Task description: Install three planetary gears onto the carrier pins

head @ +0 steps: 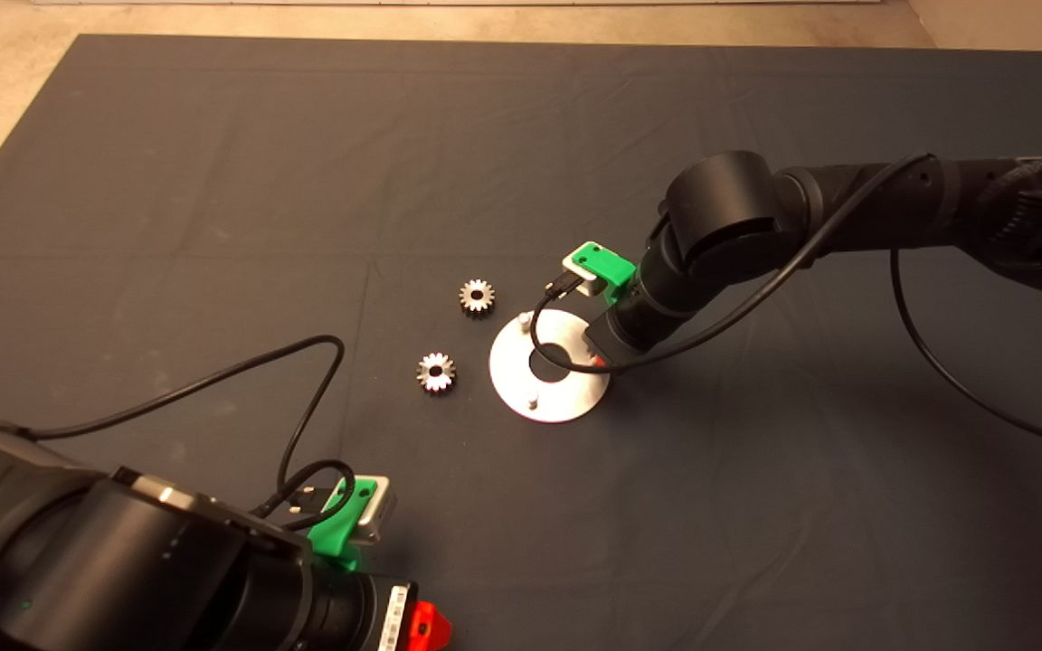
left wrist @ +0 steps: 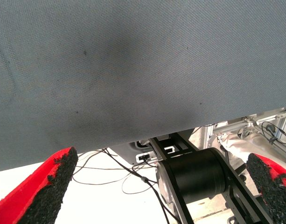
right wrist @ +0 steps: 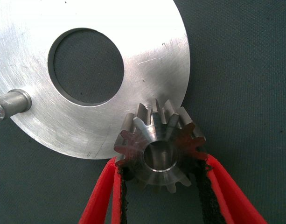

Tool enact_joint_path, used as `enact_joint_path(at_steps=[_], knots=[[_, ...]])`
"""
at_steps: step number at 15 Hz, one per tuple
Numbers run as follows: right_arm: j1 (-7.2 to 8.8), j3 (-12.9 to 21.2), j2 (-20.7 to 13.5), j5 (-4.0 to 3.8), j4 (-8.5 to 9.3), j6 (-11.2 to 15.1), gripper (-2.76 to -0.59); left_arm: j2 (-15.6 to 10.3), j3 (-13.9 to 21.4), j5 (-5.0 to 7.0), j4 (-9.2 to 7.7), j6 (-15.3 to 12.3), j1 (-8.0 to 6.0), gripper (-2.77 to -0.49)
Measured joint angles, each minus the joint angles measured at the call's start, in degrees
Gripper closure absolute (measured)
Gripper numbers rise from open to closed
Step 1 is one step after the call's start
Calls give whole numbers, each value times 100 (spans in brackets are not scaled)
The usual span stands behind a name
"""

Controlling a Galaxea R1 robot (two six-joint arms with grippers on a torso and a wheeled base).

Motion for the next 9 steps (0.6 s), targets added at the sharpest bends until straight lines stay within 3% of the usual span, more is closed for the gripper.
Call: enact_joint_path(at_steps=[4, 6, 9], knots=[[5, -9, 1, 37, 16, 0, -81, 0, 0, 0, 0, -2, 0, -262], [0, -16, 1, 139, 50, 0, -81, 2, 0, 0, 0, -4, 0, -262], [-1, -18, 3, 144, 55, 0, -81, 2, 0, -1, 0, -4, 0, -262]])
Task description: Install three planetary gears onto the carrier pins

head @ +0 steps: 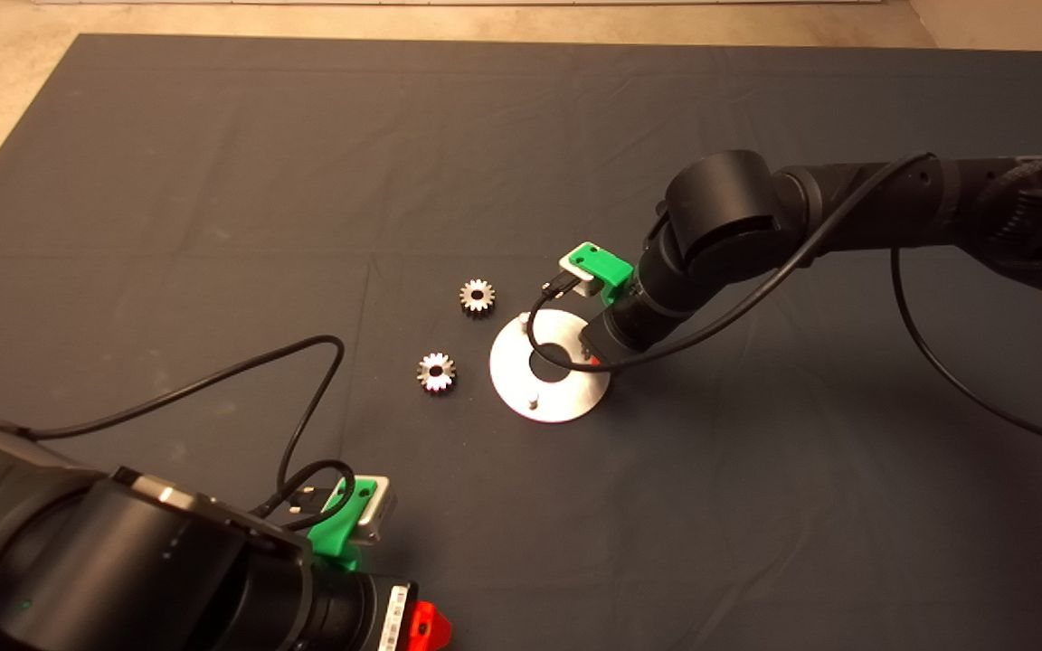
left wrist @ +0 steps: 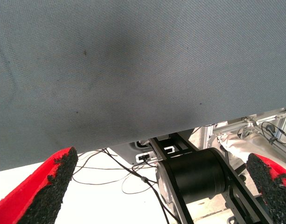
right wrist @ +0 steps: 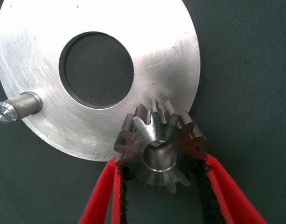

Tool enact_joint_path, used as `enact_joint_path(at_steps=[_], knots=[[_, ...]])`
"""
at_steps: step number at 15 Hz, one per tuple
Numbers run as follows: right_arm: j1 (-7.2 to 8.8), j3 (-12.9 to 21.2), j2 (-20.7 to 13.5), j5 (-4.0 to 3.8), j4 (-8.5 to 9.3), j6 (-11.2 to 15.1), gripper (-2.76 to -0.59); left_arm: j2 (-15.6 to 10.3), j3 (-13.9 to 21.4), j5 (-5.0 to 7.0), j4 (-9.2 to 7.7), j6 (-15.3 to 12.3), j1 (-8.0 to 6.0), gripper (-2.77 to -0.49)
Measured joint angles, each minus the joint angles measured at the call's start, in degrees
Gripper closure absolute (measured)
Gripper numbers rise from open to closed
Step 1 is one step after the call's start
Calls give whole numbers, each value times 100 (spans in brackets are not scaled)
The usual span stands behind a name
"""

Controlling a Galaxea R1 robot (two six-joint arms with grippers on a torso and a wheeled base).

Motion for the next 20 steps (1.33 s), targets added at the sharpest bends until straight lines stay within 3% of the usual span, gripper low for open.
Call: enact_joint_path(at_steps=[12, 20], knots=[[-10, -190, 0, 85, 66, -88, -81, 0, 0, 1, 0, -43, 0, -262], [-10, -190, 0, 85, 67, -88, -81, 0, 0, 1, 0, -85, 0, -262]])
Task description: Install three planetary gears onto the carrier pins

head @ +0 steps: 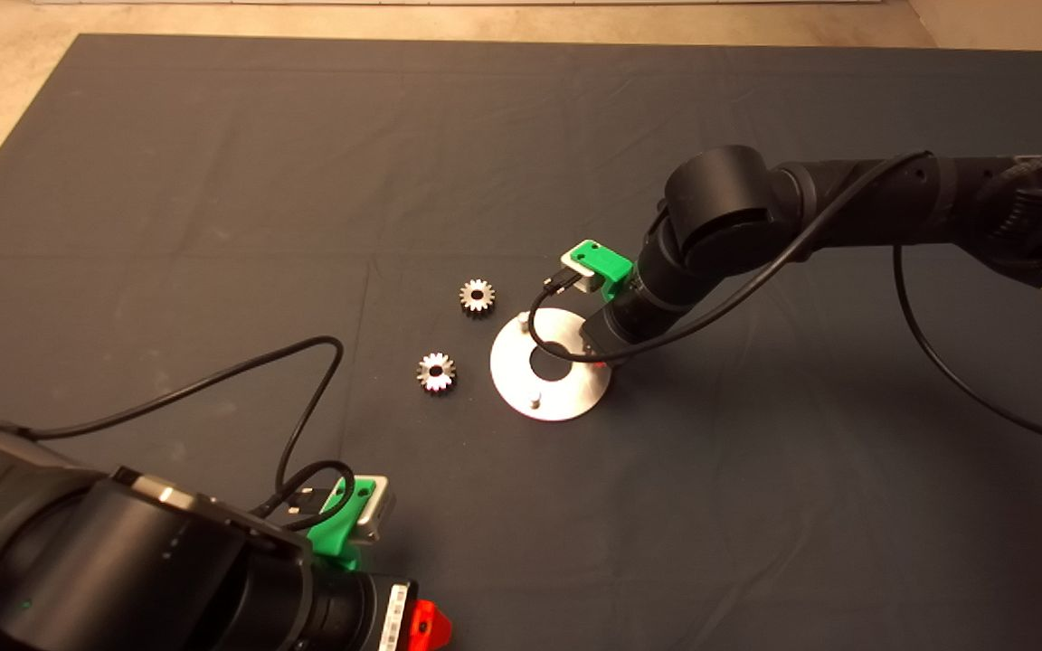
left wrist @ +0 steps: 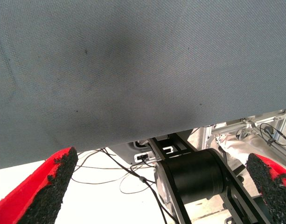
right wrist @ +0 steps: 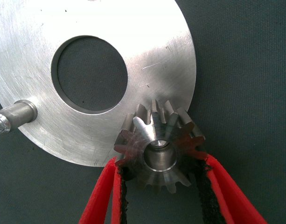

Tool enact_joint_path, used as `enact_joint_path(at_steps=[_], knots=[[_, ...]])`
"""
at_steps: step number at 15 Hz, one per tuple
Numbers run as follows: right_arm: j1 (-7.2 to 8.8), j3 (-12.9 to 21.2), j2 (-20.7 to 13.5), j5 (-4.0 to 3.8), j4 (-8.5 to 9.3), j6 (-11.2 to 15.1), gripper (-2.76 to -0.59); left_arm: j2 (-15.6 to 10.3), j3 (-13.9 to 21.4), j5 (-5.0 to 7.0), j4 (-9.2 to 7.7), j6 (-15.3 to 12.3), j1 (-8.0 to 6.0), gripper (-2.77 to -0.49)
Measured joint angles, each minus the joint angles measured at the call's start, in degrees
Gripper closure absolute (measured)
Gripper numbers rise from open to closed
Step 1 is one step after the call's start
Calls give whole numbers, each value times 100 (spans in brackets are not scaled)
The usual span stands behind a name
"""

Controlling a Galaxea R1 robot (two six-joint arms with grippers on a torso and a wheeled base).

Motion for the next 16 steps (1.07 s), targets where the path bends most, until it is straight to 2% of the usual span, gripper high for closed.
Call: enact_joint_path(at_steps=[10, 16], knots=[[0, -21, -2, 0, 77, -28, -83, 0, 0, 0, 0, -2, 0, -262], [0, -32, -1, 6, 99, -43, -103, 0, 0, 0, 0, -4, 0, -262]])
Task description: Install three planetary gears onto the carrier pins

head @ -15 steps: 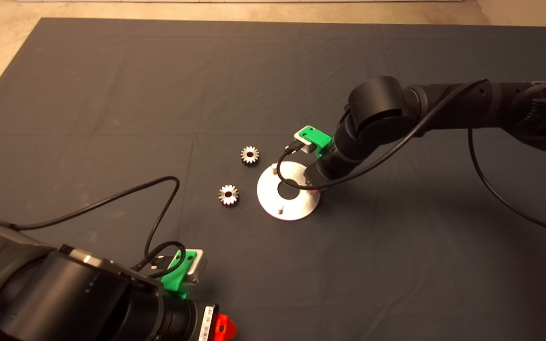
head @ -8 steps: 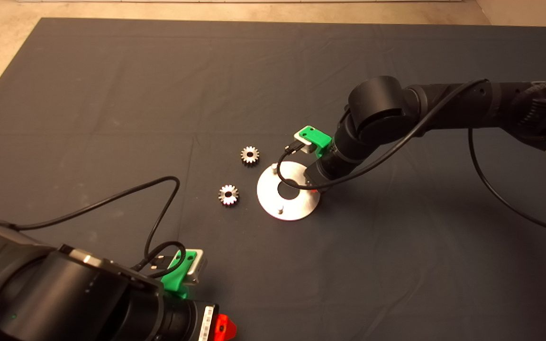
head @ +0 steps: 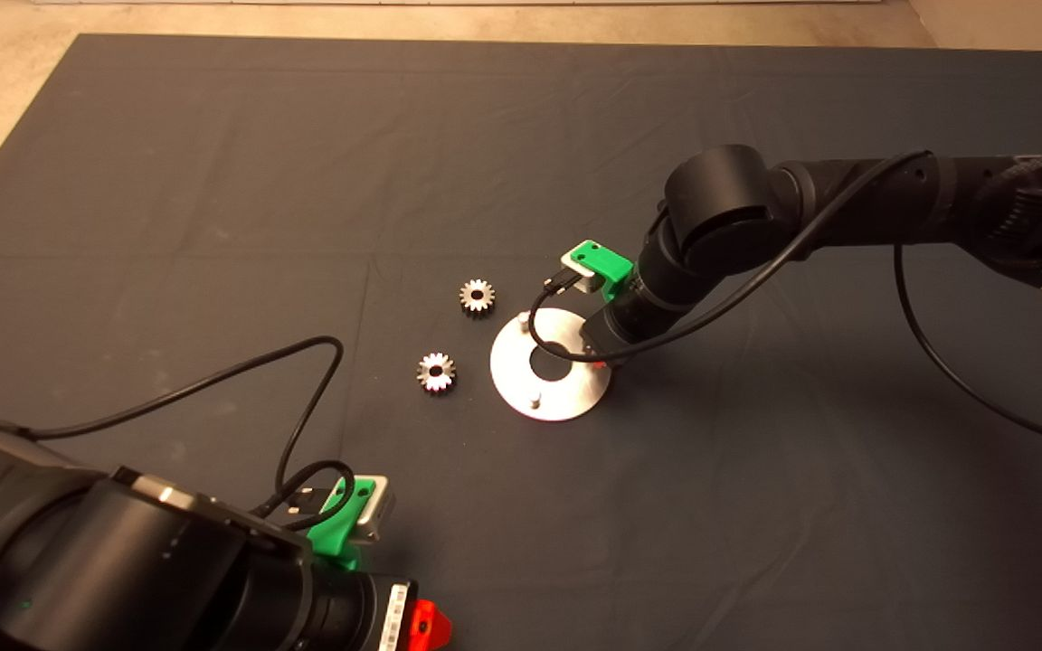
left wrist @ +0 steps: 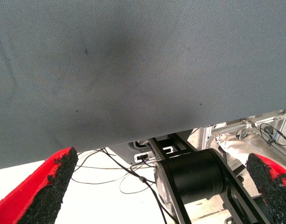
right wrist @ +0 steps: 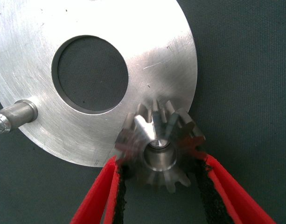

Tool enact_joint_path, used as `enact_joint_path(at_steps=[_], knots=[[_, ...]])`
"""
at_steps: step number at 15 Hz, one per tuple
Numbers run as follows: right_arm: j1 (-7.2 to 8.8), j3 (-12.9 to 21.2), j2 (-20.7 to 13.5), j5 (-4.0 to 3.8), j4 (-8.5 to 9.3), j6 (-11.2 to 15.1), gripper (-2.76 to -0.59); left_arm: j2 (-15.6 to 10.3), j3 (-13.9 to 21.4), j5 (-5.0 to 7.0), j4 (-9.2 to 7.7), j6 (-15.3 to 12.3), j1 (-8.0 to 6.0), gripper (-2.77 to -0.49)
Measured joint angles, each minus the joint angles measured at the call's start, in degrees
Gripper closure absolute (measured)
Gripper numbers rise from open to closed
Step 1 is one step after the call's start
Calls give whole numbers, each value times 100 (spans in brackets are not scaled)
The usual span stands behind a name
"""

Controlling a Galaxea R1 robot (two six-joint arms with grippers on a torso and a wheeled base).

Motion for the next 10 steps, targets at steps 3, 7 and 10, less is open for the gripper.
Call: enact_joint_path(at_steps=[3, 7, 10], knots=[[0, 0, -2, 15, 20, -9, -117, 0, 0, 0, 0, 2, -2, -262], [2, 0, -19, 83, 38, -41, -138, 0, 0, 0, 0, -1, -2, -262], [55, 1, -99, 294, 242, -41, -162, 0, 0, -2, 0, -1, -2, -262]])
